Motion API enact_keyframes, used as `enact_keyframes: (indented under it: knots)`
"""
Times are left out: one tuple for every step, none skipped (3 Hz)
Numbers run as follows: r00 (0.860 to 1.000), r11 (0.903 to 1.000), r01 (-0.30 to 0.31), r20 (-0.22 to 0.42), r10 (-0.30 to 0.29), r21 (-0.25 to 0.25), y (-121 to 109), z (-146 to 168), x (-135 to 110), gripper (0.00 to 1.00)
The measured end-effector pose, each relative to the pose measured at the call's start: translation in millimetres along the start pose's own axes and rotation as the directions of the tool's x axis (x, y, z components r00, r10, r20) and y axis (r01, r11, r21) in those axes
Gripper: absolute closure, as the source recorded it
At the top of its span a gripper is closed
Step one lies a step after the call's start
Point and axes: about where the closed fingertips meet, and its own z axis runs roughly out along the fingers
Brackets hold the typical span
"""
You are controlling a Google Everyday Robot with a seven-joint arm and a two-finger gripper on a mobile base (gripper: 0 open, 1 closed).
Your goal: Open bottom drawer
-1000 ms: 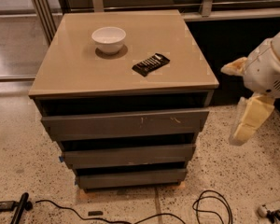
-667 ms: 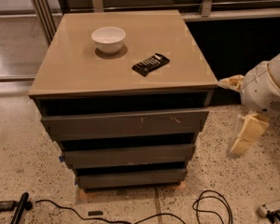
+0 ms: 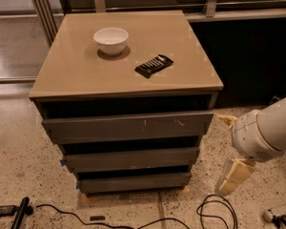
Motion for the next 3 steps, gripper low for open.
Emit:
enact_keyframes:
  knots:
    - [1.0,1.0,0.0,0.0,0.0,0.0,0,0,0,0.0]
    - [1.0,0.999,-0.011,0.021,0.011,-0.044,11,38,5,0.0]
    - [0.998,0.9901,-0.05,0.023,0.053,-0.131,34,111,24,0.0]
